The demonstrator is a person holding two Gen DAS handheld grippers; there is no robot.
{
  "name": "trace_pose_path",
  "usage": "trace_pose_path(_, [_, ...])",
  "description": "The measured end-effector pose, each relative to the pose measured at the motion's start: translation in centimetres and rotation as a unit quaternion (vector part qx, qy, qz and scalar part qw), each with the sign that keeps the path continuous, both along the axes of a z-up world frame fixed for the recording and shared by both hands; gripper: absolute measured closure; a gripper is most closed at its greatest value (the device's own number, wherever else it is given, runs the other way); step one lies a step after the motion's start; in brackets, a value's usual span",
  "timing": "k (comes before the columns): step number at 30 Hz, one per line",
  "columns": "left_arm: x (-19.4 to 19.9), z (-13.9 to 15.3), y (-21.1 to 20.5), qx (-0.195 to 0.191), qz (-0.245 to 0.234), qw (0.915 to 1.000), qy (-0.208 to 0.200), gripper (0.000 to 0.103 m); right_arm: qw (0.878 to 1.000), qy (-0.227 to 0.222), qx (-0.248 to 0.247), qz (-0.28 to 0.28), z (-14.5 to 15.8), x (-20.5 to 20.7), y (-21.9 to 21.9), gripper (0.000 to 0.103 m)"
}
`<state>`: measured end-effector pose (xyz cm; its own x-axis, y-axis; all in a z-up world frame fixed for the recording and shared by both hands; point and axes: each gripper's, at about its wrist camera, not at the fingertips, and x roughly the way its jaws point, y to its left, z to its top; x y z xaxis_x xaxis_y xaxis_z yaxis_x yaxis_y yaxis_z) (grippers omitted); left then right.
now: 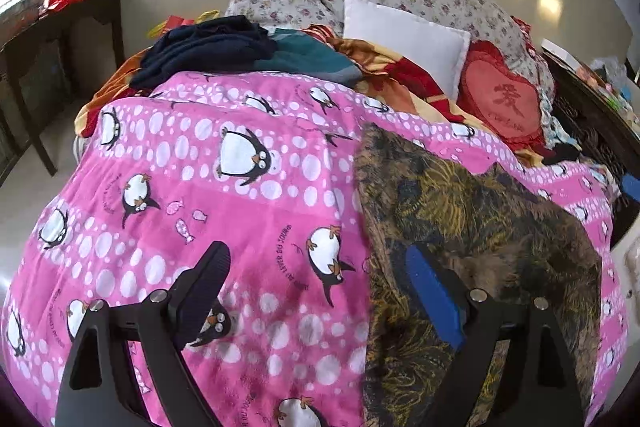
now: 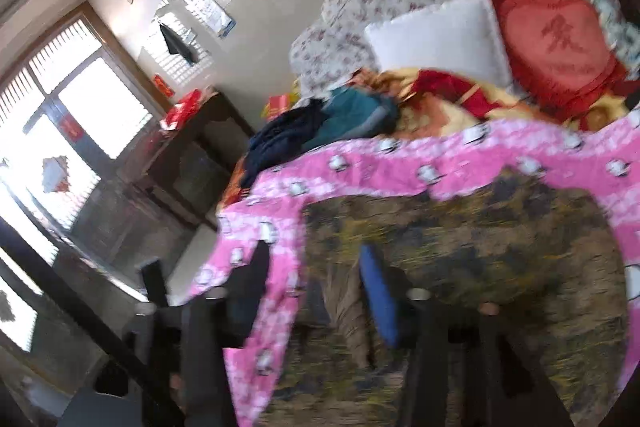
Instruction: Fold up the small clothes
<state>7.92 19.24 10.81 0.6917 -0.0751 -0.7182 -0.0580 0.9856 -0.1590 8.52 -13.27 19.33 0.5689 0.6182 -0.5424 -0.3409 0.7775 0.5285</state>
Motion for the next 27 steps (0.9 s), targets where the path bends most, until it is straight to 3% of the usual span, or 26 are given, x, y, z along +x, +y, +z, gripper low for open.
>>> trace_pose_path(6, [-0.4, -0.9, -2.0, -0.023, -0.045, 0.9987, 0.009, 0.014, 0.994, 0.004, -0.098, -0.058, -3.1, -1.2, -5.1, 0.043])
trace_pose_path(9, [-0.2, -1.5, -3.7, -0.020, -0.067, 0.9972, 0.026, 0.014, 0.991, 0.021, -0.123, -0.053, -5.8, -1.5, -6.5, 0.043])
trace_pose_path(14, [0.8, -2.2, -4.9, -0.026, -0.077, 0.9960, 0.039, 0.014, 0.994, 0.016, -0.111, 0.014, -8.2, -2.6, -3.1, 0.043])
trace_pose_path(18, [2.7, -2.9, -5.0, -0.060, -0.078, 0.9934, 0.059, 0.014, 0.995, 0.028, -0.080, 0.053, -10.0, -3.1, -0.1, 0.043])
trace_pose_path(21, [3.9, -3.8, -5.3, -0.072, -0.085, 0.9908, 0.077, 0.014, 0.991, 0.042, -0.099, 0.081, -12.3, -3.2, 2.8, 0.043])
trace_pose_path(22, [4.3, -4.2, -5.5, -0.076, -0.089, 0.9896, 0.084, 0.014, 0.990, 0.049, -0.102, 0.082, -13.1, -2.9, 3.6, 0.048])
trace_pose_path(23, [4.7, -4.5, -5.6, -0.081, -0.095, 0.9883, 0.088, 0.020, 0.990, 0.057, -0.098, 0.083, -13.9, -2.6, 4.2, 0.054])
trace_pose_path(24, [5.0, -4.8, -5.8, -0.083, -0.101, 0.9870, 0.093, 0.042, 0.990, 0.072, -0.088, 0.088, -15.0, -2.1, 4.8, 0.076])
trace_pose_path(25, [5.5, -5.0, -6.0, -0.083, -0.110, 0.9846, 0.107, 0.056, 0.988, 0.084, -0.085, 0.093, -15.7, -1.9, 5.2, 0.096])
trace_pose_path(27, [6.2, -4.5, -6.1, -0.083, -0.116, 0.9830, 0.116, 0.079, 0.989, 0.083, -0.076, 0.092, -16.1, -2.2, 5.8, 0.097])
